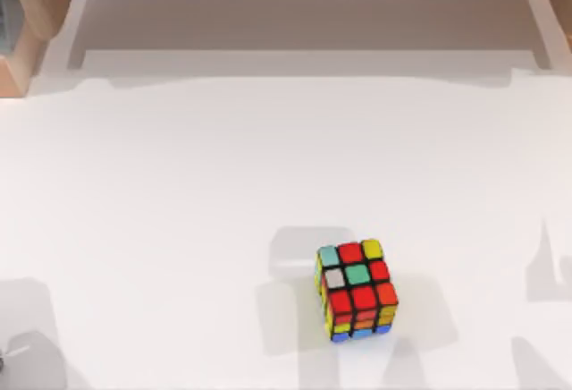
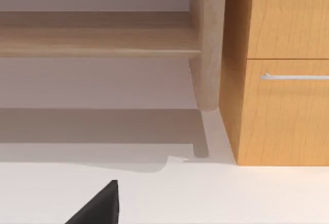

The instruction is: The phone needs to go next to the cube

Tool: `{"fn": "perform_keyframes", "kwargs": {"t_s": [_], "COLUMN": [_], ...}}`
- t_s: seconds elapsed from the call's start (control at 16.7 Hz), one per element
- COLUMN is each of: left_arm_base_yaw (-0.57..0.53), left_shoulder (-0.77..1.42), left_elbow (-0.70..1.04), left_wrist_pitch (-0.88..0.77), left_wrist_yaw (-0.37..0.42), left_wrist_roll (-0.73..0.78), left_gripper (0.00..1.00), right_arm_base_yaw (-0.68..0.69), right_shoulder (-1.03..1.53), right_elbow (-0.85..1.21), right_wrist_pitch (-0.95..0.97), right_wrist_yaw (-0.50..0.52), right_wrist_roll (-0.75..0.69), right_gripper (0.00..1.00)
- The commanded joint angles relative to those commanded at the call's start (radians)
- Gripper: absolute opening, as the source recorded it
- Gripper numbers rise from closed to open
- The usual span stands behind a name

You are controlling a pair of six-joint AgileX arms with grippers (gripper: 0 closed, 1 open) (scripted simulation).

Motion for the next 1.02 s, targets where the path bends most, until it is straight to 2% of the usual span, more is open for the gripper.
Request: {"fn": "perform_keyframes", "kwargs": {"t_s": [0.42, 0.78, 1.02], "left_arm_base_yaw": [-0.001, -0.004, -0.054], "left_shoulder": [-0.08, -0.085, -0.117], "left_elbow": [0.068, 0.076, 0.147], "left_wrist_pitch": [-0.152, -0.152, -0.157], "left_wrist_yaw": [0.005, 0.005, 0.003], "left_wrist_roll": [-0.013, -0.017, -0.099], "left_gripper": [0.0, 0.0, 0.0], "right_arm_base_yaw": [0.0, 0.0, 0.0], "right_shoulder": [0.0, 0.0, 0.0], "right_elbow": [0.0, 0.0, 0.0], "right_wrist_pitch": [0.0, 0.0, 0.0], "right_wrist_yaw": [0.0, 0.0, 0.0], "right_wrist_roll": [0.0, 0.0, 0.0], "right_gripper": [1.0, 1.0, 1.0]}}
